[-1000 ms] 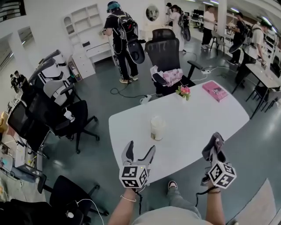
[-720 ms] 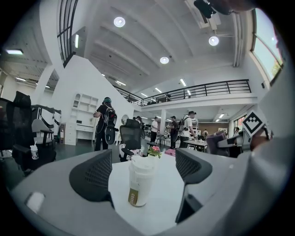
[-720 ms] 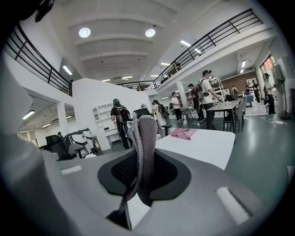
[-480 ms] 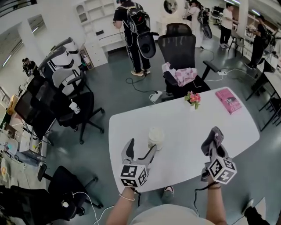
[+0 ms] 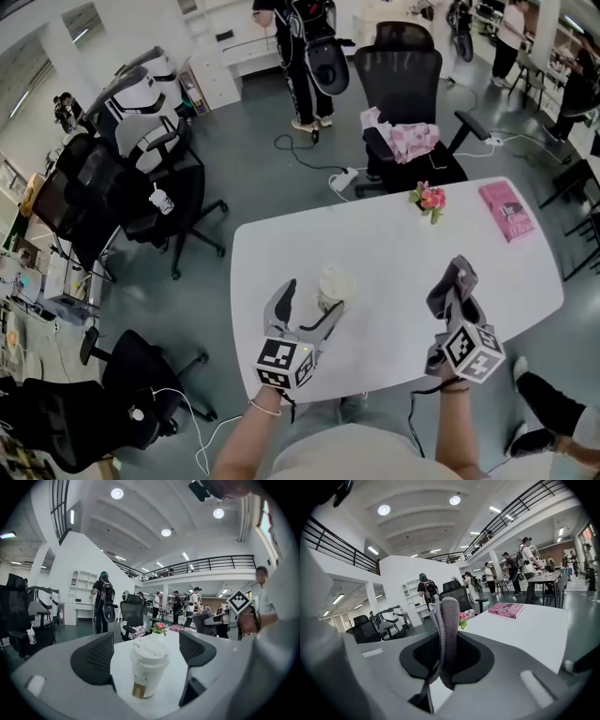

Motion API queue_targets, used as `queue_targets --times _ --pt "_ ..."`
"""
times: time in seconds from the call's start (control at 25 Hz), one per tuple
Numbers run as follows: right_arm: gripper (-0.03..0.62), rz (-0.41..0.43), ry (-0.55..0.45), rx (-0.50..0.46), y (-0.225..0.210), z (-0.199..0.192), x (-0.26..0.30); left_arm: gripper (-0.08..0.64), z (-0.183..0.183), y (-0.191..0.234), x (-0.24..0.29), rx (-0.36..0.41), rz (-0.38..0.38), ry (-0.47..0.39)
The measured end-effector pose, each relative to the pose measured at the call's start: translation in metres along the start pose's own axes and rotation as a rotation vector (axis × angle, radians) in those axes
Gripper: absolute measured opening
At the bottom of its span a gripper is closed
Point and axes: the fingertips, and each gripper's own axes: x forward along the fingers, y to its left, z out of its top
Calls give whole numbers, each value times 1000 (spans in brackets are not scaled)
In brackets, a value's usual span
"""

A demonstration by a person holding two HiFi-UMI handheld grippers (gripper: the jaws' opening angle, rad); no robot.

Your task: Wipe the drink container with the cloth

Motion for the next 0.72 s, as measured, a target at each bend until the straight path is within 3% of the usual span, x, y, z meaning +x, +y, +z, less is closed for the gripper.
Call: queue_targets --times 0.72 --pt "72 -85 57 -8 5 -25 5 436 -31 -3 31 82 -212 86"
